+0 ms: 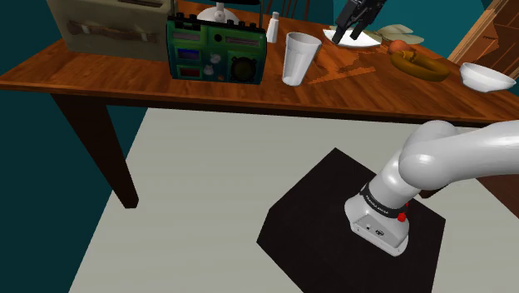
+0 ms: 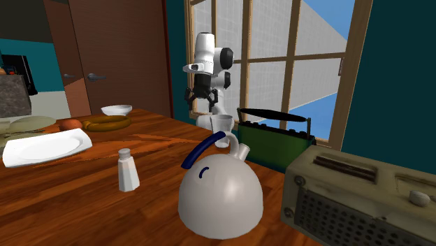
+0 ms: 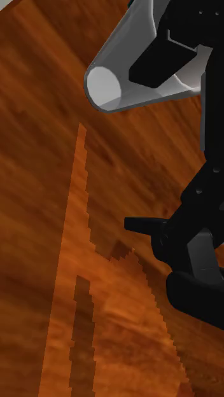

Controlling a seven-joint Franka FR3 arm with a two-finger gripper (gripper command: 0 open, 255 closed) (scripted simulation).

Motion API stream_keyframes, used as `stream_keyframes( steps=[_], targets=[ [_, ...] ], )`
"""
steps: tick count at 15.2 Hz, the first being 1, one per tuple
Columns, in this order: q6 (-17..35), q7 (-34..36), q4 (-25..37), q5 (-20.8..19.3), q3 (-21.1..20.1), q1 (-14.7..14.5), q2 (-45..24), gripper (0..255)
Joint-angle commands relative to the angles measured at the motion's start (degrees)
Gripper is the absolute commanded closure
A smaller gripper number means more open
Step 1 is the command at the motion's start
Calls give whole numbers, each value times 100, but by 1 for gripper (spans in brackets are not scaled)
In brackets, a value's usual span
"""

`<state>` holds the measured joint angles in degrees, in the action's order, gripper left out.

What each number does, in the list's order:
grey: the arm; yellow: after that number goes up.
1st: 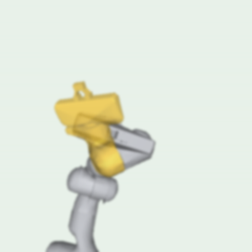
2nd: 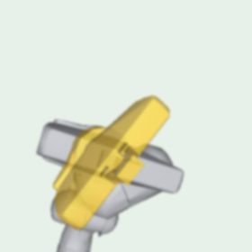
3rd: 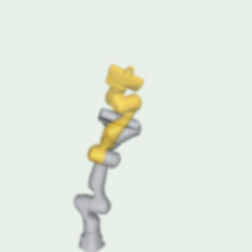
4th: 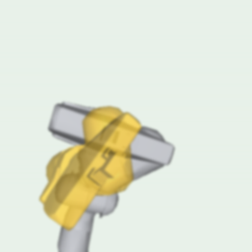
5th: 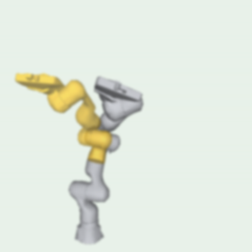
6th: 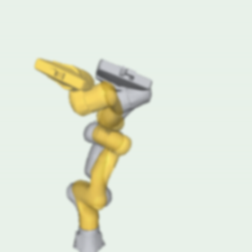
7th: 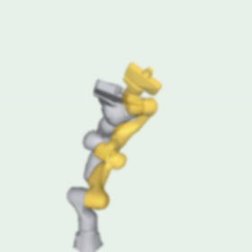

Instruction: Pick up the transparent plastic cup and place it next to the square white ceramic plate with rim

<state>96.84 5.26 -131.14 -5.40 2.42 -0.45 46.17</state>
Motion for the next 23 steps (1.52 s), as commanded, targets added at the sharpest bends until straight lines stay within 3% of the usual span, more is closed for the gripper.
stream_keyframes(
  steps=[1,7,15,23],
  targets=[
    [0,0,0,0,0,0,0,0],
    [-669,584,1426,1044,23,-232,-1701,0],
    [-102,583,754,1067,-19,-242,-1599,0],
    [-103,584,755,1067,-20,-242,-1599,0]
  ],
)
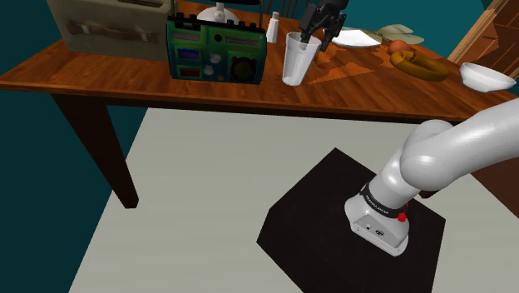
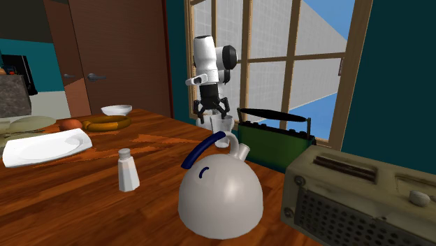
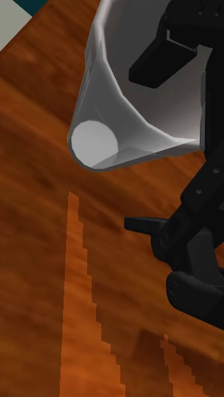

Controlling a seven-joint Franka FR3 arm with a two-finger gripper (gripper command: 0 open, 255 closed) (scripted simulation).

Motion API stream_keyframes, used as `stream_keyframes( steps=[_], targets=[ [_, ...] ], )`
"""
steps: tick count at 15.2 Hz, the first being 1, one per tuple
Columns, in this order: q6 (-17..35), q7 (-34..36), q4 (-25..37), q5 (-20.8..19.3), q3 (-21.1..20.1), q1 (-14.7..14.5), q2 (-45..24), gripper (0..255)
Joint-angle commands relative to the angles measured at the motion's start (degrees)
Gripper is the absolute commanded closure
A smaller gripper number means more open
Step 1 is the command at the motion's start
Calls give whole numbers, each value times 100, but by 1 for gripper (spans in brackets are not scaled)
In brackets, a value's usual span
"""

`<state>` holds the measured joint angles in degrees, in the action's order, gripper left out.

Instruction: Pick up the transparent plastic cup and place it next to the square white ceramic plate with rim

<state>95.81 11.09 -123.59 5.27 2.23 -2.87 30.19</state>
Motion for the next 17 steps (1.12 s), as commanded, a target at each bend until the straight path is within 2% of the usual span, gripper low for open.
stream_keyframes(
  steps=[1,10,17],
  targets=[
    [0,0,0,0,0,0,0,255],
    [1,0,-1,0,0,0,0,255],
    [-518,47,647,-2,7,-7,-127,255]
  ],
)
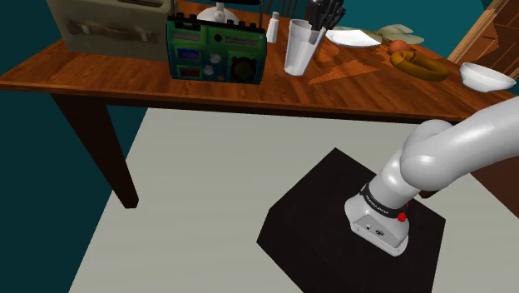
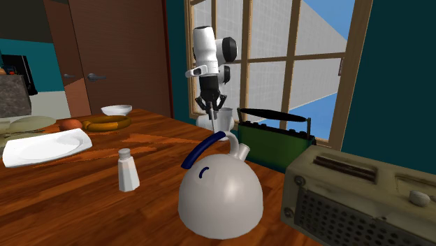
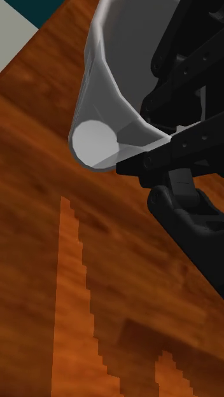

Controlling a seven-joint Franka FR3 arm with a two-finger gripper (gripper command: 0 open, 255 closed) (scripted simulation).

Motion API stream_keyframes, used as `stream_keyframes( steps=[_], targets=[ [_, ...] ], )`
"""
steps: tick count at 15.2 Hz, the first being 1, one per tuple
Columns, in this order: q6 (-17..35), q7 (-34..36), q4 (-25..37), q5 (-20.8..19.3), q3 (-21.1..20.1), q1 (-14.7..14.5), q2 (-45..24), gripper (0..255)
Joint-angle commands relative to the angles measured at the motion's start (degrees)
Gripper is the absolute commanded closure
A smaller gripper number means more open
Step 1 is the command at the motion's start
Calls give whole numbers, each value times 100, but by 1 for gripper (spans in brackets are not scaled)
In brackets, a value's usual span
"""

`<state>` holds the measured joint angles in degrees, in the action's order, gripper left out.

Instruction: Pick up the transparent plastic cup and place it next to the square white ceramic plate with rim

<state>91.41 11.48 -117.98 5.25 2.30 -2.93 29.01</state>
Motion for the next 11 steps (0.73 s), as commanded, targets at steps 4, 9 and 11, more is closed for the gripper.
stream_keyframes(
  steps=[4,9,11],
  targets=[
    [-375,34,484,2,5,-6,-108,255],
    [-752,67,1011,6,13,-14,-258,255],
    [-904,80,1233,9,17,-17,-326,255]
  ],
)
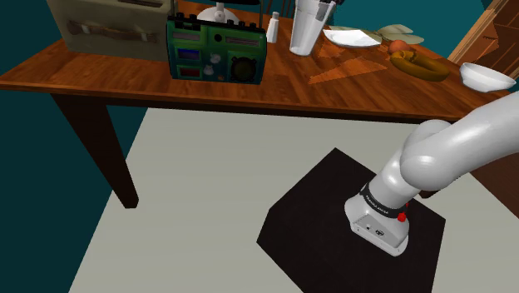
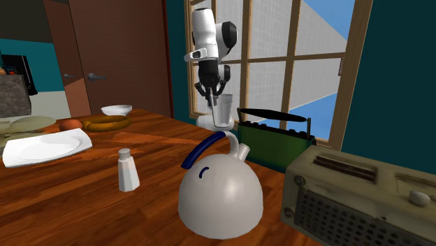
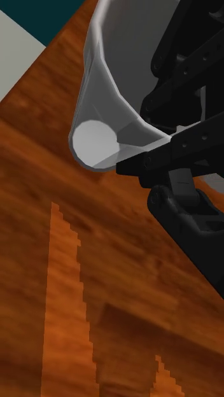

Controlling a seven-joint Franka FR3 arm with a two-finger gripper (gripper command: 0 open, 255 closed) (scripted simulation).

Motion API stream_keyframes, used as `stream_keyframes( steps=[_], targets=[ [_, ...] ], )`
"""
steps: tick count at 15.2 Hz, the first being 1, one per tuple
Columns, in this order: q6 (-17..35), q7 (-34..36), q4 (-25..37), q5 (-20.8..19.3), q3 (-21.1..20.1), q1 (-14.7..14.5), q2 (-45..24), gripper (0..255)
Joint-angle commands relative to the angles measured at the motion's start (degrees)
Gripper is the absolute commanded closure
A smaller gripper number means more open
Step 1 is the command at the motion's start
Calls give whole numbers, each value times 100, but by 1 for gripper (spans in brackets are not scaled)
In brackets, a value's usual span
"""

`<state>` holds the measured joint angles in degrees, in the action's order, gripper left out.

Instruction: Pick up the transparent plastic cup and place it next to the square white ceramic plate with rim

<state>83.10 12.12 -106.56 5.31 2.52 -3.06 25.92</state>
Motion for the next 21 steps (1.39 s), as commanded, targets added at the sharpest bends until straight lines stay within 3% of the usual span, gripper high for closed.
stream_keyframes(
  steps=[1,21],
  targets=[
    [-151,22,204,5,-3,-5,-53,255],
    [-1760,151,2821,80,62,-36,-1057,255]
  ],
)
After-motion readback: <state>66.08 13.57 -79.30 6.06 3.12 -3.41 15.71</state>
